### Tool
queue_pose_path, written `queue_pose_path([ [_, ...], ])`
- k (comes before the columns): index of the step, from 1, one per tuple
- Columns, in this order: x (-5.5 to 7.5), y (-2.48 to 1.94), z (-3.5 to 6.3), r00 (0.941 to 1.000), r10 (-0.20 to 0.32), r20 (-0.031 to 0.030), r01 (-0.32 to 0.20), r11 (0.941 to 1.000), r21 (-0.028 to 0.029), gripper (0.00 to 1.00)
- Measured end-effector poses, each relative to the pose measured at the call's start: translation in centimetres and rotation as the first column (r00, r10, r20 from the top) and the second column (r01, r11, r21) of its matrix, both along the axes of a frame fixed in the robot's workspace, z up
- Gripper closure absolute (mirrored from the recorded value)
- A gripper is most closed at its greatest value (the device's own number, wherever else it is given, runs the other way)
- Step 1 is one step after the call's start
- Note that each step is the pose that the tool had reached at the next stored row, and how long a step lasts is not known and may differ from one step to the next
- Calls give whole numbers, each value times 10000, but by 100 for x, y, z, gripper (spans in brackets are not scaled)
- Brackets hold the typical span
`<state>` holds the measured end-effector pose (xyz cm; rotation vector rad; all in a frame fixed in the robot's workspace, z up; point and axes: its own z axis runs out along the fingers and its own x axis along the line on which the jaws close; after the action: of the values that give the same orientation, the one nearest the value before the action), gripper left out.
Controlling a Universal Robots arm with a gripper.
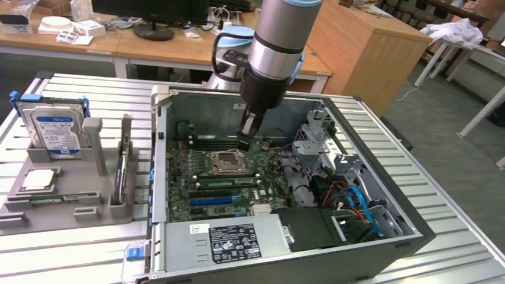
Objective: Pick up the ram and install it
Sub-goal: 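Press down the ram until it locks into place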
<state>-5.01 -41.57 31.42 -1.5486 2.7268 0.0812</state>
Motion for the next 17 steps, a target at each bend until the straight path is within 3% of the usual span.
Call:
queue_pose_path([
  [5, 0, 0, -6, 9959, -910, 0, 910, 9959, 0, 89],
  [9, 0, 0, -11, 9865, -1638, 0, 1638, 9865, -1, 89],
  [12, 0, 0, -15, 9763, -2163, 0, 2163, 9763, 0, 89],
  [17, 0, 0, -22, 9524, -3047, 0, 3047, 9524, 0, 89],
])
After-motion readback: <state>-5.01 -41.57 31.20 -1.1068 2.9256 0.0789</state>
